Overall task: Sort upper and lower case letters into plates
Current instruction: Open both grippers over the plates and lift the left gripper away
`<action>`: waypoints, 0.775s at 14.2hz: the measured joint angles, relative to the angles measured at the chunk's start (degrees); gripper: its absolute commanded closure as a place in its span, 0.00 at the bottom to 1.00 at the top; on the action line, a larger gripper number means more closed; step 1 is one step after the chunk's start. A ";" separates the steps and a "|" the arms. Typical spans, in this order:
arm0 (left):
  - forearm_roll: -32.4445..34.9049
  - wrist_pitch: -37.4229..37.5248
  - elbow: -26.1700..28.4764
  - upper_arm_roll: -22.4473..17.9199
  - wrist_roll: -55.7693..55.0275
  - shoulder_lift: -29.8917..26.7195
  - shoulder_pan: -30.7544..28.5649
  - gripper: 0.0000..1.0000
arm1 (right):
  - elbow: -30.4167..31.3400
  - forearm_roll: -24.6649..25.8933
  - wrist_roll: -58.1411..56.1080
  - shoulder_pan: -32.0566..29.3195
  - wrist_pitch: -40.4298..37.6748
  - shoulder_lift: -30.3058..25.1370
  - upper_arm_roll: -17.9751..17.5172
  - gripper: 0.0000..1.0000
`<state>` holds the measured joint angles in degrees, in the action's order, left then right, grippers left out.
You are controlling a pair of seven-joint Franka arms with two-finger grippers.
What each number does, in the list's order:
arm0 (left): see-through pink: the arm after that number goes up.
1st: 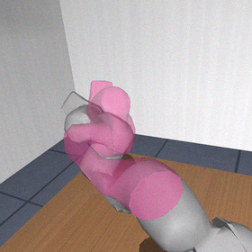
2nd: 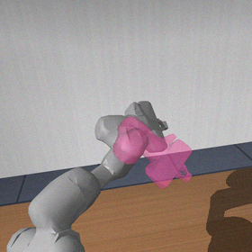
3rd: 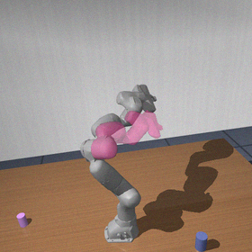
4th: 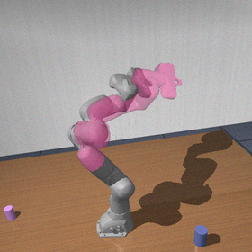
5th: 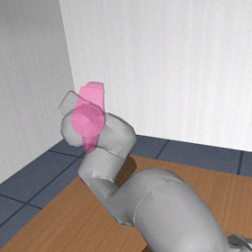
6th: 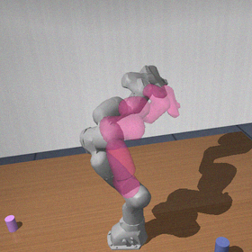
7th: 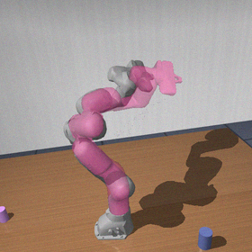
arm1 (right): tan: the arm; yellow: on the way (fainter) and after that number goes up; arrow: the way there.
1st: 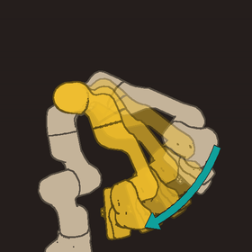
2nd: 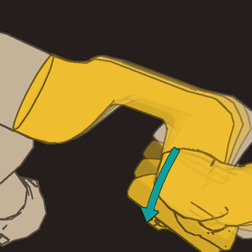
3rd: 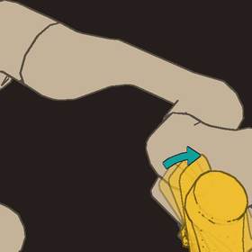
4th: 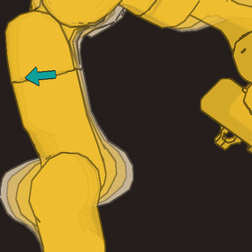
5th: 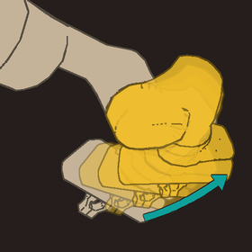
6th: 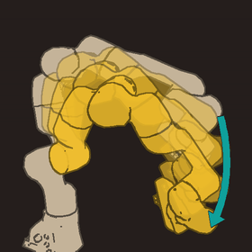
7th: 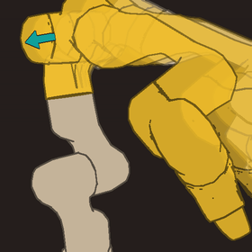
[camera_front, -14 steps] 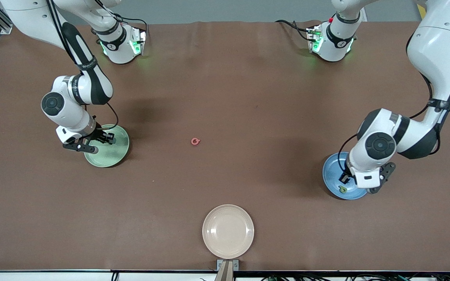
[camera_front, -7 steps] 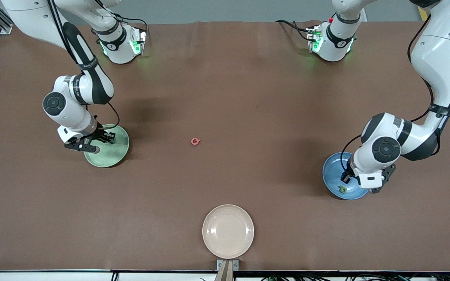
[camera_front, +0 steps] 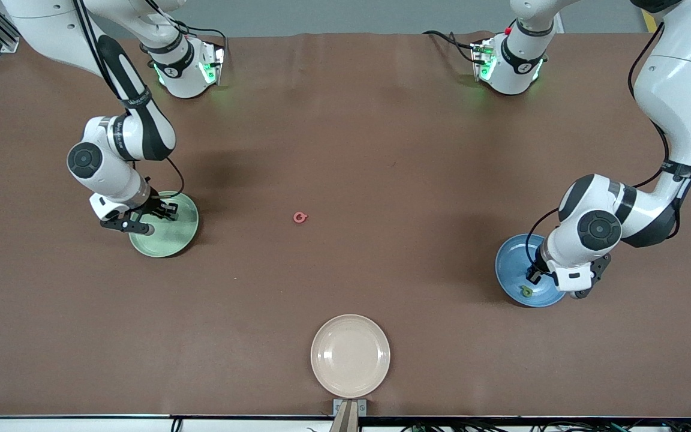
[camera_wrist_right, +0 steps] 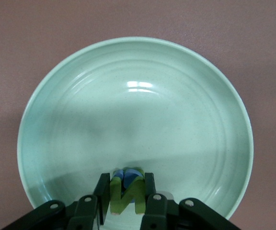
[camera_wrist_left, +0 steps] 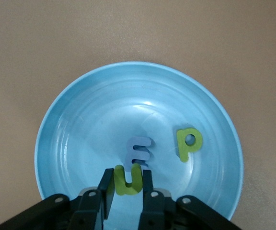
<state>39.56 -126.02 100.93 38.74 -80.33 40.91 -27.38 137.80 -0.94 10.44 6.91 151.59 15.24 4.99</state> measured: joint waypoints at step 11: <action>0.00 0.35 -3.56 3.19 0.45 -1.12 -0.29 0.00 | 0.08 0.00 0.00 0.00 0.00 0.13 0.00 0.98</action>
<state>39.55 -125.66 97.38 41.93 -79.88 39.79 -27.67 137.88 -0.94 10.44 6.91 151.59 15.37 4.98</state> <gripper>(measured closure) 0.000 0.674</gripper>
